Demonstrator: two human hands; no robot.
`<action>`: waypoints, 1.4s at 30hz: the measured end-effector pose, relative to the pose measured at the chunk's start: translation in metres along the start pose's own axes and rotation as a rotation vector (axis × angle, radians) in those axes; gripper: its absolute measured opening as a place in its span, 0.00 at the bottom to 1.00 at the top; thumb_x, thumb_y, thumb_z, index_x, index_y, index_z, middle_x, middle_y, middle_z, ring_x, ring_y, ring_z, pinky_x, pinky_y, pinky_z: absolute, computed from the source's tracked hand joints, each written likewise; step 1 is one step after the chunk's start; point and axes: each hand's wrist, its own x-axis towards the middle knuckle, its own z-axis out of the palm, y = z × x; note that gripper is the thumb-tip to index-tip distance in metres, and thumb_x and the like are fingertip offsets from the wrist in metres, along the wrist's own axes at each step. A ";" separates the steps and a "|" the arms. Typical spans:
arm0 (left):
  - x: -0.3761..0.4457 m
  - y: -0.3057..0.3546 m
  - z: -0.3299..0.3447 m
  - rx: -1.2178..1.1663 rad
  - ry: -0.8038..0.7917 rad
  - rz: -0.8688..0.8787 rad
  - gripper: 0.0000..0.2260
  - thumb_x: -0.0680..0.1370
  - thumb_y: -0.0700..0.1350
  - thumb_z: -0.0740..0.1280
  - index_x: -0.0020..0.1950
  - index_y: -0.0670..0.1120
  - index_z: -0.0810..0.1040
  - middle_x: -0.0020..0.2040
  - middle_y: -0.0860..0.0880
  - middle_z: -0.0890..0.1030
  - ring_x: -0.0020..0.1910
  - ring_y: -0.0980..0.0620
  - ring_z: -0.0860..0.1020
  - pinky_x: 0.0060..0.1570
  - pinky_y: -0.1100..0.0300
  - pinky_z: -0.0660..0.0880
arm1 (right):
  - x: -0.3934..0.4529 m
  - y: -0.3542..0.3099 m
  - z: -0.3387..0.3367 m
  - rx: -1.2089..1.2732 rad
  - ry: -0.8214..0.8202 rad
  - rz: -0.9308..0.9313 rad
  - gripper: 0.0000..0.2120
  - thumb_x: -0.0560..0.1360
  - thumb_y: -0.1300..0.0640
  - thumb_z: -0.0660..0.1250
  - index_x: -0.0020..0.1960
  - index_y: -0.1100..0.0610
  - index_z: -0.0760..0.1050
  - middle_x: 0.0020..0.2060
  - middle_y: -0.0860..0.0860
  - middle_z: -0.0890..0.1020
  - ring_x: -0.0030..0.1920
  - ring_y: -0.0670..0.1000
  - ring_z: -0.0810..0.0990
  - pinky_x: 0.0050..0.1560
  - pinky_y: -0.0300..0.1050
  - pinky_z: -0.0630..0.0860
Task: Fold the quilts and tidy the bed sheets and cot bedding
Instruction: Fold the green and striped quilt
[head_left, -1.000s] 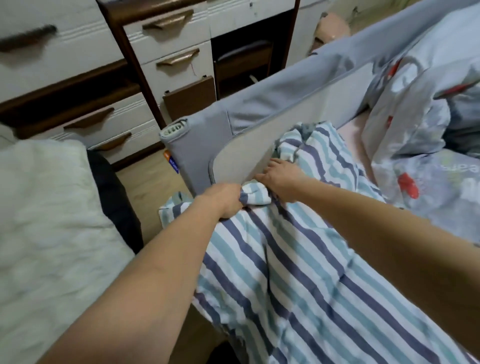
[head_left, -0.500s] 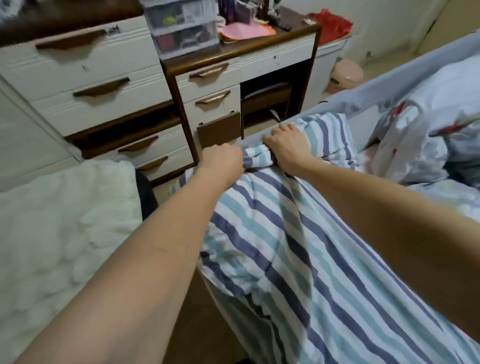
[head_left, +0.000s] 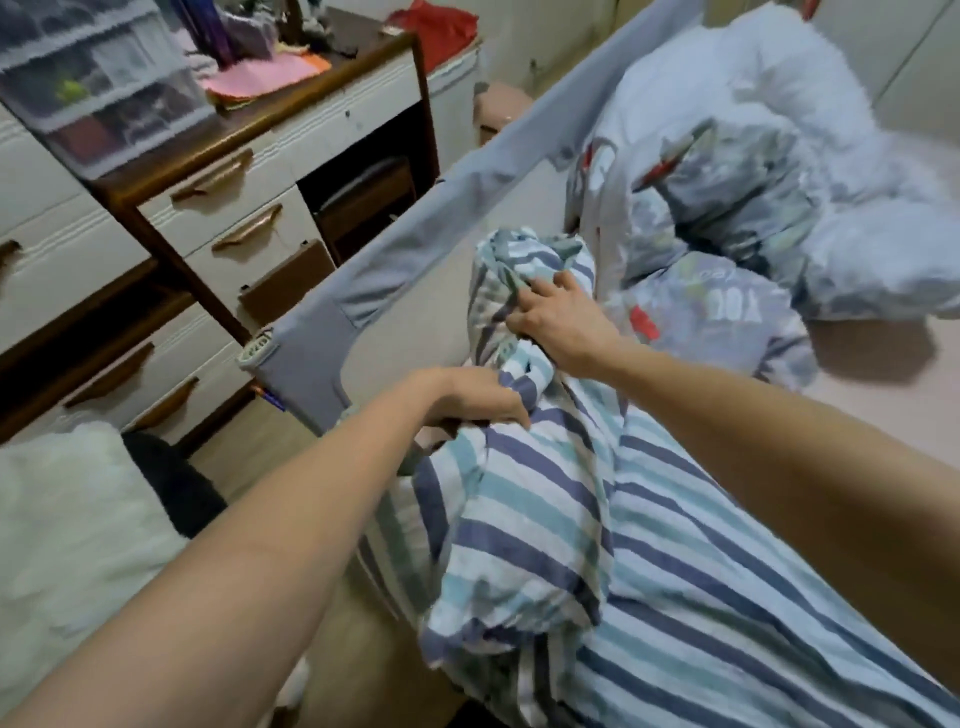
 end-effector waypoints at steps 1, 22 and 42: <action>-0.001 0.031 0.024 0.010 -0.038 0.040 0.20 0.70 0.54 0.71 0.57 0.47 0.72 0.55 0.46 0.79 0.51 0.47 0.80 0.58 0.46 0.77 | -0.038 0.022 -0.001 -0.029 -0.004 0.024 0.12 0.78 0.57 0.57 0.58 0.50 0.76 0.52 0.51 0.76 0.59 0.56 0.68 0.55 0.50 0.61; 0.062 0.274 0.405 0.788 0.201 0.555 0.29 0.78 0.53 0.63 0.76 0.45 0.59 0.72 0.41 0.67 0.68 0.40 0.68 0.64 0.47 0.69 | -0.597 0.072 0.114 1.061 -0.235 1.455 0.34 0.75 0.41 0.66 0.73 0.60 0.62 0.71 0.58 0.67 0.67 0.59 0.70 0.62 0.51 0.69; 0.053 0.201 0.500 1.498 -0.099 1.137 0.31 0.81 0.60 0.53 0.79 0.52 0.42 0.79 0.47 0.40 0.77 0.40 0.39 0.70 0.31 0.42 | -0.589 -0.143 0.145 1.079 -0.044 1.905 0.13 0.71 0.56 0.66 0.55 0.56 0.73 0.52 0.55 0.79 0.54 0.59 0.77 0.54 0.51 0.76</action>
